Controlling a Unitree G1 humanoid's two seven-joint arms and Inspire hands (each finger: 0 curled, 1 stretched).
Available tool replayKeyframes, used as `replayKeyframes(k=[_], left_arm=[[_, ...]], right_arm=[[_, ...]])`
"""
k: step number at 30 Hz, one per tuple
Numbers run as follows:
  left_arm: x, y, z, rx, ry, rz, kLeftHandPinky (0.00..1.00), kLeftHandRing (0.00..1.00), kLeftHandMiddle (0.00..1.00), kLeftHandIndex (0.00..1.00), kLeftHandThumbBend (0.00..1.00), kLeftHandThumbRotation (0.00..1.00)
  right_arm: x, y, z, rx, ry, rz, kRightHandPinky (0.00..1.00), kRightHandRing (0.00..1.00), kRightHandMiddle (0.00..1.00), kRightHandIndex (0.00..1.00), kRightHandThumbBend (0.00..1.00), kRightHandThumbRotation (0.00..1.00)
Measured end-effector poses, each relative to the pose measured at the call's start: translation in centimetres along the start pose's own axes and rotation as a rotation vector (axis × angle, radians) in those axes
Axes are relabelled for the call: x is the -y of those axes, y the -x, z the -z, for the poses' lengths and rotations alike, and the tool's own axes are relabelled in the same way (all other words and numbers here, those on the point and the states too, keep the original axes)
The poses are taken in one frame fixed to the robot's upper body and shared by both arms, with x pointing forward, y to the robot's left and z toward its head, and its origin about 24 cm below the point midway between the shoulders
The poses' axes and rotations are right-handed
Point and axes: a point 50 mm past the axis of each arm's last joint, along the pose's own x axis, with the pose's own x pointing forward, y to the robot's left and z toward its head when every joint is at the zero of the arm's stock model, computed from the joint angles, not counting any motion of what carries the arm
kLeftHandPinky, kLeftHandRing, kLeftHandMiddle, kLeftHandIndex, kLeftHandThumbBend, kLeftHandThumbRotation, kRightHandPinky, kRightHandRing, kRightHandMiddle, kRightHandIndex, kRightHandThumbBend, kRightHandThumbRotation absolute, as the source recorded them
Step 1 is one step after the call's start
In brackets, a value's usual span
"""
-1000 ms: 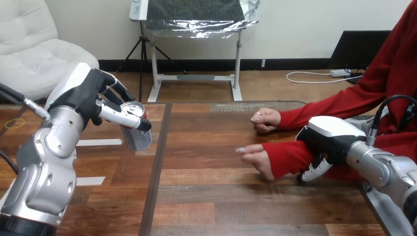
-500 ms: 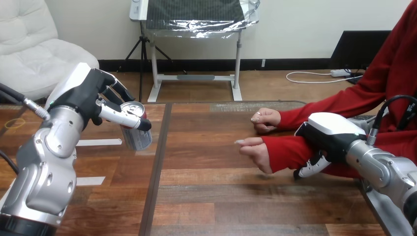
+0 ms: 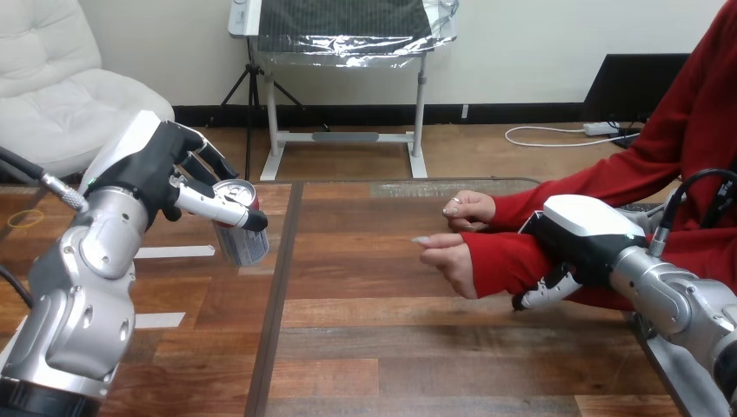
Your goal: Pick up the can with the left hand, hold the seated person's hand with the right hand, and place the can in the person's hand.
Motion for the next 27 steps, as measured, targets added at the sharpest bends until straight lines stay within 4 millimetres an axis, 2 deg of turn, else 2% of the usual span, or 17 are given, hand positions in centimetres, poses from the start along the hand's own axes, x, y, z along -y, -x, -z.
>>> replayKeyframes(k=[12, 27], left_arm=[[0.01, 0.00, -0.08, 0.007, -0.002, 0.000, 0.24, 0.32, 0.39, 0.42, 0.78, 0.00], [0.02, 0.00, -0.27, 0.027, -0.007, 0.000, 0.22, 0.30, 0.38, 0.42, 0.79, 0.00]], right_arm=[[0.13, 0.00, -0.17, 0.018, -0.008, 0.023, 0.22, 0.25, 0.30, 0.28, 0.64, 0.27], [0.21, 0.02, -0.37, 0.039, -0.012, 0.035, 0.23, 0.26, 0.30, 0.29, 0.66, 0.29]])
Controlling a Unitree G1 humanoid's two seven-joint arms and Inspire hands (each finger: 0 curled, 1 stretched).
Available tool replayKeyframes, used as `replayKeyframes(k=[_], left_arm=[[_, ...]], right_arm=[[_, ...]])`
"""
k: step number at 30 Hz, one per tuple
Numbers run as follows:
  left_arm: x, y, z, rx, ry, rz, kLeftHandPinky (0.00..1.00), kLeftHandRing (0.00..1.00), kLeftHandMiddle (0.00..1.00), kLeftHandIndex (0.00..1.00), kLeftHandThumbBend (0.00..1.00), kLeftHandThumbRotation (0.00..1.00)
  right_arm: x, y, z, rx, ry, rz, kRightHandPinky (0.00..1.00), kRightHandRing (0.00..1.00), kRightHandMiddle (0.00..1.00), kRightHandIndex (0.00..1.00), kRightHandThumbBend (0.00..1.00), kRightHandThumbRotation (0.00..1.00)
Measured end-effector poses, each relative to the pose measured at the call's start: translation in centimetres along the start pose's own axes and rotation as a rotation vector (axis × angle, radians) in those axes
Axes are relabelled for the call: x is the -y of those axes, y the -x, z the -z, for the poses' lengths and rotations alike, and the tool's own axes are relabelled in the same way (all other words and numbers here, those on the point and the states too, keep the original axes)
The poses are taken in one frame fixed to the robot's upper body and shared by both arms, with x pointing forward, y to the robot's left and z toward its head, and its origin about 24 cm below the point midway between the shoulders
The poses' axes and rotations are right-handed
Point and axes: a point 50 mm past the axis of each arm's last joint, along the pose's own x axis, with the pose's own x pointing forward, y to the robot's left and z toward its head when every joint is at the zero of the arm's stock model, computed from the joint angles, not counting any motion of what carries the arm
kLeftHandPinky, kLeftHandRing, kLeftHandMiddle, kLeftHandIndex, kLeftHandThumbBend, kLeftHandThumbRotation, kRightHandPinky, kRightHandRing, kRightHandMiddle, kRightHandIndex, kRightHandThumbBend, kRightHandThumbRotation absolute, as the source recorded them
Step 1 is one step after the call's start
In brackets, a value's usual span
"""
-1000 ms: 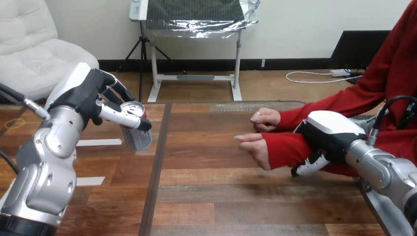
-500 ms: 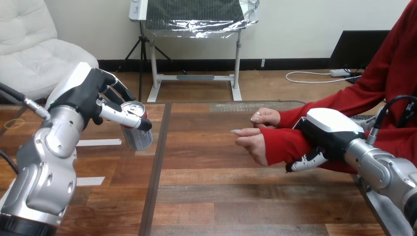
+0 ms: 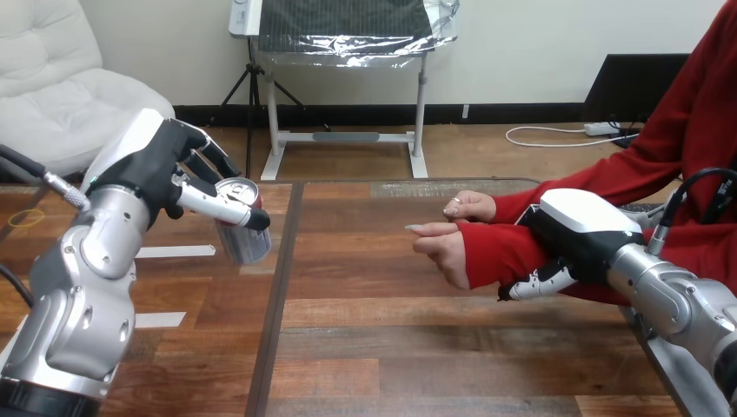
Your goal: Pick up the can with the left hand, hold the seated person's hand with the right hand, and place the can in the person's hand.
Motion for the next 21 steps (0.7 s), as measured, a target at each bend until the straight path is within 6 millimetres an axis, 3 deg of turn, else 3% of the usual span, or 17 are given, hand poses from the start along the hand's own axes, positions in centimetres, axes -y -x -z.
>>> replayKeyframes(k=[14, 21], left_arm=[[0.4, -0.1, -0.3, 0.014, 0.005, 0.009, 0.21, 0.30, 0.38, 0.42, 0.77, 0.00], [1.2, -0.1, -0.8, 0.026, 0.007, 0.027, 0.21, 0.30, 0.38, 0.42, 0.78, 0.00]], right_arm=[[0.1, 0.0, -0.3, 0.026, -0.011, 0.007, 0.28, 0.31, 0.35, 0.34, 0.67, 0.25], [0.2, -0.1, -0.4, 0.034, -0.018, 0.005, 0.29, 0.31, 0.35, 0.33, 0.68, 0.30]])
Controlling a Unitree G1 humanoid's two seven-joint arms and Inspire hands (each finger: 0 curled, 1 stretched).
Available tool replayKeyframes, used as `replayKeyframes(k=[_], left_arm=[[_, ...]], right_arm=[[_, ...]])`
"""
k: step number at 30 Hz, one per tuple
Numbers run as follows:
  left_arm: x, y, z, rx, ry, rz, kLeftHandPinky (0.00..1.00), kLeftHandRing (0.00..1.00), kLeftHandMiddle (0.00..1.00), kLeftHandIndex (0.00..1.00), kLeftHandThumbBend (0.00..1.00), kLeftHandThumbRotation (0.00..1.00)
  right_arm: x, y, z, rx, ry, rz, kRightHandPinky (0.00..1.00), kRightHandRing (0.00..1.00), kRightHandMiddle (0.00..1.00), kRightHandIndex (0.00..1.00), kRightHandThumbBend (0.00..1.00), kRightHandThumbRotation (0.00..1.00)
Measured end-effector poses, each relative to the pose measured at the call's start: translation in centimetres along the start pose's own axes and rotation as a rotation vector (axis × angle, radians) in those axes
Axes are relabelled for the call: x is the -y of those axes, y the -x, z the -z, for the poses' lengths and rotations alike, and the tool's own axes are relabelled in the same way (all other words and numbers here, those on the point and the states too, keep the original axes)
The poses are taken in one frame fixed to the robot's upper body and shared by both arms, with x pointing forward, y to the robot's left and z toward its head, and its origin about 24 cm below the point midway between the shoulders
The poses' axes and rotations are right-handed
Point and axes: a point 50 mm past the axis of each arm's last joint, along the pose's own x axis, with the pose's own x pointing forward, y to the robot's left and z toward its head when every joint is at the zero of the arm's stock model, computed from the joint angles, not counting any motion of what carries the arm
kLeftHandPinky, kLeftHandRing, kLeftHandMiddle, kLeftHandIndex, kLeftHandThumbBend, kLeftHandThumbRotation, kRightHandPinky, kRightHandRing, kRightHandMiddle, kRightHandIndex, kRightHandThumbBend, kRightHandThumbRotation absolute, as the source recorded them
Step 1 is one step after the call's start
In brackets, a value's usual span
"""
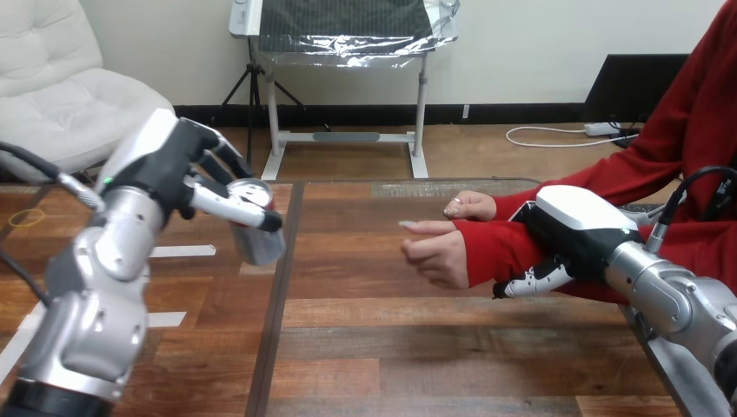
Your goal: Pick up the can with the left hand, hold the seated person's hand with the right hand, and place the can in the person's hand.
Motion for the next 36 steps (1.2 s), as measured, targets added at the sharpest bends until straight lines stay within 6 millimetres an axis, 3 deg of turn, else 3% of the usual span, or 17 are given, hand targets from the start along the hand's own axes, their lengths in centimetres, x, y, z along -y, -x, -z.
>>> replayKeyframes(k=[4, 11, 36], left_arm=[[0.6, -0.1, -0.4, 0.009, -0.009, 0.016, 0.21, 0.30, 0.38, 0.42, 0.78, 0.00], [1.6, -0.3, -1.1, 0.028, -0.011, 0.040, 0.21, 0.30, 0.38, 0.43, 0.79, 0.00], [3.3, -1.3, -4.3, 0.128, 0.011, 0.094, 0.27, 0.36, 0.42, 0.44, 0.77, 0.00]], right_arm=[[0.1, -0.1, -0.2, 0.009, 0.002, -0.007, 0.29, 0.31, 0.34, 0.33, 0.70, 0.37], [0.1, -0.2, -0.4, 0.016, 0.003, -0.012, 0.29, 0.30, 0.34, 0.32, 0.73, 0.40], [0.4, -0.7, -1.6, 0.064, -0.034, 0.014, 0.27, 0.28, 0.32, 0.32, 0.75, 0.39]])
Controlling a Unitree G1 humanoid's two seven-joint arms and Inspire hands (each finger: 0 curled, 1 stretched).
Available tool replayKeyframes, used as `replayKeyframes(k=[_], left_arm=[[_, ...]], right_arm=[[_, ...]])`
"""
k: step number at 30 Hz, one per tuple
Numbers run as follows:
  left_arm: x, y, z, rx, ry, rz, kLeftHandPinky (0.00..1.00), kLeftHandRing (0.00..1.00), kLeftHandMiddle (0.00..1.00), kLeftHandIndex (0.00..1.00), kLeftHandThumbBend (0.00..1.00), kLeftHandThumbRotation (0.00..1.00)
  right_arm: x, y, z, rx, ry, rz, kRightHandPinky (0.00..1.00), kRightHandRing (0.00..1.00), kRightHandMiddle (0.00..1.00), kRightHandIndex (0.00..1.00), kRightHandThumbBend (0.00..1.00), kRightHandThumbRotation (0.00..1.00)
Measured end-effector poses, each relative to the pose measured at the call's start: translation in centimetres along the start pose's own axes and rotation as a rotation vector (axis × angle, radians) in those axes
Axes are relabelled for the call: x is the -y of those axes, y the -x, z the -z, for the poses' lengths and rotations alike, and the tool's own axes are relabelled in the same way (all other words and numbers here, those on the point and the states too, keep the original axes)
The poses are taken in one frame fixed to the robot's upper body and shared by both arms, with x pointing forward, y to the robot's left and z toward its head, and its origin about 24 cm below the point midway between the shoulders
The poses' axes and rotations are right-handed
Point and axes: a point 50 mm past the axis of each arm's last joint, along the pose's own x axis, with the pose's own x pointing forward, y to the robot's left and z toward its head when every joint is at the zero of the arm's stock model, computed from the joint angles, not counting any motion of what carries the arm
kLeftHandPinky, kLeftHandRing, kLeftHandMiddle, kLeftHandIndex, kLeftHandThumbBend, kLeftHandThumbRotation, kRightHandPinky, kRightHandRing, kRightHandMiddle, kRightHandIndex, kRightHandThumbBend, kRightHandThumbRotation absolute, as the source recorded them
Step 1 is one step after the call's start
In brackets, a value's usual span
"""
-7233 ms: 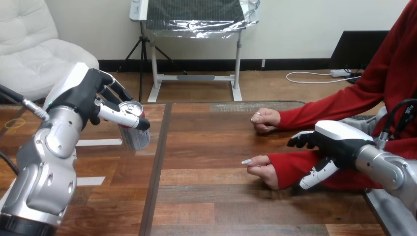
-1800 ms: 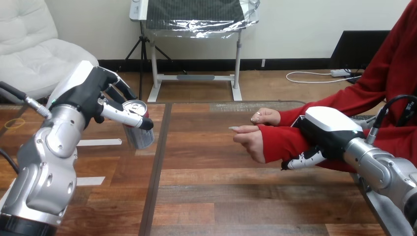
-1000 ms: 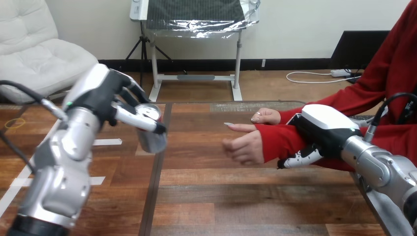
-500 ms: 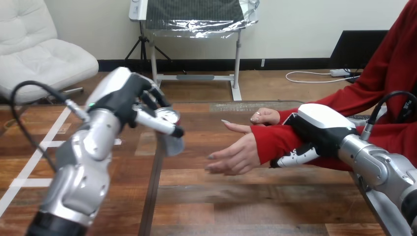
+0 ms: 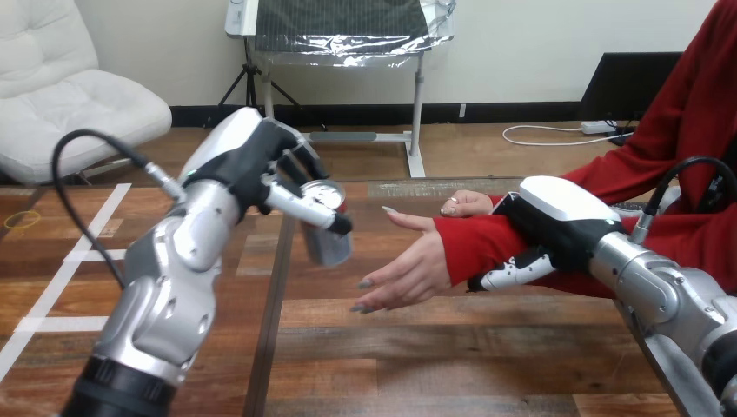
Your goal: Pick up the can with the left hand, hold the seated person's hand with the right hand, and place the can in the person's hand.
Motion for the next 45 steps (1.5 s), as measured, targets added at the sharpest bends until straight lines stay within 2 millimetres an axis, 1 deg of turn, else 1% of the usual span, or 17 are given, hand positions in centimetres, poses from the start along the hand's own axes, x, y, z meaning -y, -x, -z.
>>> replayKeyframes(k=[5, 12, 26, 32, 39, 45], left_arm=[[0.3, -0.3, -0.5, 0.017, 0.011, 0.010, 0.26, 0.35, 0.42, 0.44, 0.77, 0.00], [1.0, -0.7, -1.0, 0.044, 0.016, 0.032, 0.27, 0.35, 0.42, 0.44, 0.79, 0.00], [2.5, -1.4, -1.6, 0.052, 0.041, 0.080, 0.28, 0.37, 0.42, 0.44, 0.78, 0.00], [3.0, -1.6, -1.7, 0.050, 0.050, 0.091, 0.27, 0.35, 0.41, 0.43, 0.78, 0.00], [3.3, -1.8, -1.9, 0.049, 0.060, 0.096, 0.26, 0.34, 0.41, 0.43, 0.78, 0.00], [3.4, -1.8, -2.2, 0.053, 0.067, 0.097, 0.25, 0.34, 0.41, 0.43, 0.79, 0.00]], right_arm=[[-0.1, -0.1, -0.2, 0.005, -0.010, 0.001, 0.29, 0.29, 0.32, 0.32, 0.75, 0.41], [-0.1, -0.2, -0.4, 0.010, -0.017, 0.002, 0.35, 0.33, 0.35, 0.35, 0.75, 0.44], [-0.2, -0.3, -0.6, 0.020, -0.024, 0.007, 0.38, 0.36, 0.38, 0.38, 0.74, 0.46], [-0.2, -0.4, -0.6, 0.022, -0.024, 0.006, 0.37, 0.35, 0.37, 0.36, 0.74, 0.47], [-0.3, -0.4, -0.7, 0.024, -0.022, 0.004, 0.31, 0.31, 0.33, 0.31, 0.75, 0.46], [-0.3, -0.4, -0.7, 0.025, -0.020, 0.007, 0.27, 0.28, 0.31, 0.28, 0.75, 0.47]])
